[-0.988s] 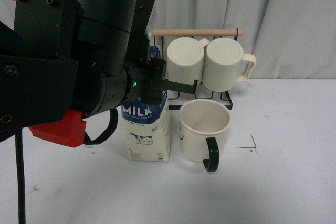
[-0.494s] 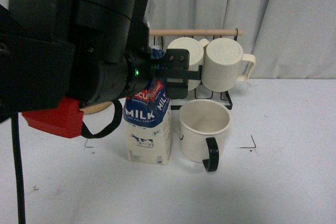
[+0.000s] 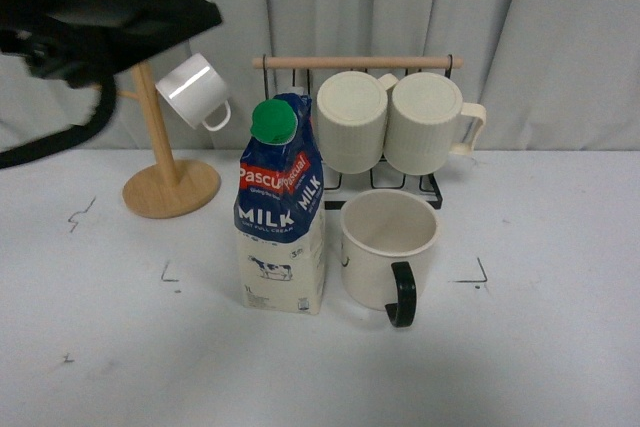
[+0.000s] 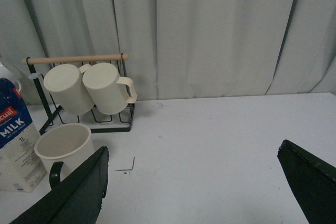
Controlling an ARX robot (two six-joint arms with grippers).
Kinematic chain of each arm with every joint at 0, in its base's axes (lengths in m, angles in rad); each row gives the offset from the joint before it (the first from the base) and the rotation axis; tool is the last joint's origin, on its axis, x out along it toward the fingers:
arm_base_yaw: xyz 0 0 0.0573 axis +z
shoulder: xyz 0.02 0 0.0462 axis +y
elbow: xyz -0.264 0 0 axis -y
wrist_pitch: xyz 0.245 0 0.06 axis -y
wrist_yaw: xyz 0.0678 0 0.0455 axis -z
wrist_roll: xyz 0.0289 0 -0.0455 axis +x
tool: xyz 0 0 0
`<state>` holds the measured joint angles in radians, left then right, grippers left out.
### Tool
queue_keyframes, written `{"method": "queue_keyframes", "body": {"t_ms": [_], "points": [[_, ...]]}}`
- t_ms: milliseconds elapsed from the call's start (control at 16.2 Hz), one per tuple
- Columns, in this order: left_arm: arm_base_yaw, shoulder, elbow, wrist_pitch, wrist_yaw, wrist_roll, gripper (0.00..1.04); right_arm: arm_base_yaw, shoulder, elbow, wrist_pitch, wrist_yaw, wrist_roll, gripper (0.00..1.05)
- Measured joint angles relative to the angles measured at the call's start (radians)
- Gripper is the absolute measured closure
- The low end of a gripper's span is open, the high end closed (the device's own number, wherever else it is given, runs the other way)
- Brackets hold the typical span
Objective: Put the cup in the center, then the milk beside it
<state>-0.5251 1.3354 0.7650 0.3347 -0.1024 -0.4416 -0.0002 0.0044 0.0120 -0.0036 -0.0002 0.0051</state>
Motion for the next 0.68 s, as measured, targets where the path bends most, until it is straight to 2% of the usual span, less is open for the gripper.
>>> {"method": "queue_keyframes", "body": {"t_ms": [124,185,247,309,371,556,618,680], "points": [[0.071,-0.138,-0.080,-0.071,-0.024,0.034,0.07,0.000,0.000,0.000,0.000,0.000,0.000,0.06],[0.106,-0.189,-0.129,-0.056,-0.060,0.083,0.09,0.000,0.000,0.000,0.000,0.000,0.000,0.06],[0.151,-0.256,-0.220,0.116,-0.169,0.180,0.20,0.000,0.000,0.000,0.000,0.000,0.000,0.06],[0.227,-0.364,-0.326,0.195,-0.175,0.292,0.32,0.000,0.000,0.000,0.000,0.000,0.000,0.06],[0.291,-0.446,-0.406,0.219,-0.164,0.362,0.47,0.000,0.000,0.000,0.000,0.000,0.000,0.06],[0.355,-0.544,-0.548,0.213,-0.068,0.422,0.86,0.000,0.000,0.000,0.000,0.000,0.000,0.06],[0.382,-0.602,-0.577,0.212,-0.045,0.423,1.03,0.000,0.000,0.000,0.000,0.000,0.000,0.06],[0.399,-0.639,-0.599,0.204,-0.029,0.425,1.03,0.000,0.000,0.000,0.000,0.000,0.000,0.06]]}}
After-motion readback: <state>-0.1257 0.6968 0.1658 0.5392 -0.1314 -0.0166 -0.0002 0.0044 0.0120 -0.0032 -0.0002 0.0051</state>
